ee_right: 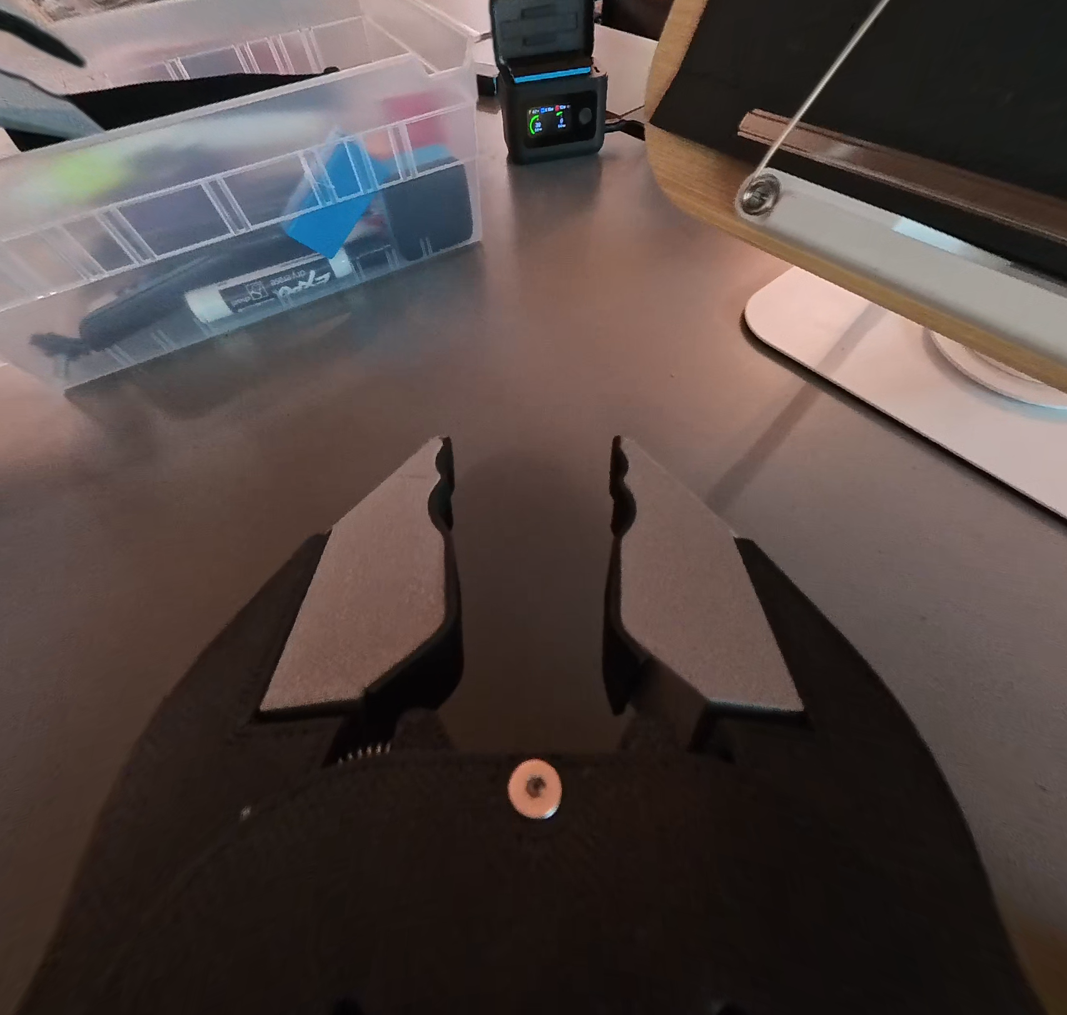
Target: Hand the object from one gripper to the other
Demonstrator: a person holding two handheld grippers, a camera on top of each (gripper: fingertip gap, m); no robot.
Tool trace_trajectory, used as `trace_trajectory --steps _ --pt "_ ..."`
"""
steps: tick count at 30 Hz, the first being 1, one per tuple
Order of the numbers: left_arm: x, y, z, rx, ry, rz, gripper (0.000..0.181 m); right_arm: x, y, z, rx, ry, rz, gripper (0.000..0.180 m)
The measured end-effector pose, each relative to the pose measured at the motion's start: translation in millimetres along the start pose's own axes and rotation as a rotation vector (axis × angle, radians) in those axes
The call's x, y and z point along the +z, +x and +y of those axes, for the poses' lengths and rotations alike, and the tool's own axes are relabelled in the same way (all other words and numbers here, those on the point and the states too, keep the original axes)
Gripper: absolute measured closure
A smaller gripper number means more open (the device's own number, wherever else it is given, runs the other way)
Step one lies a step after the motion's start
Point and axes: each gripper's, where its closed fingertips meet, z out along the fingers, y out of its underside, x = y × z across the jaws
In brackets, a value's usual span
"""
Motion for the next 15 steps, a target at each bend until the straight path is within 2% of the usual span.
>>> trace_trajectory --steps 2,3,4,8,15 --pt "10.8 -8.3 5.8 0.073 -0.055 -0.07 0.142 0.4 -1.6 0.2 -0.011 -0.002 0.0 0.129" --pt "14.2 -7.8 4.8 0.107 -0.058 -0.079 0.152 0.3 -2.2 0.1 -0.017 -0.002 0.0 0.129" --pt "16.6 -10.5 3.3 0.133 -0.058 -0.108 0.152 0.4 -2.5 0.2 -0.021 -0.002 0.001 0.129" --pt "15.0 -21.1 0.6 0.223 -0.102 -0.168 0.177 0.1 -2.6 -0.2 -0.015 0.001 -0.006 0.13" --pt "-35.6 -70.7 -43.6 0.186 0.132 -0.369 0.18 0.6 -3.0 0.5 -0.009 -0.005 -0.015 0.133"
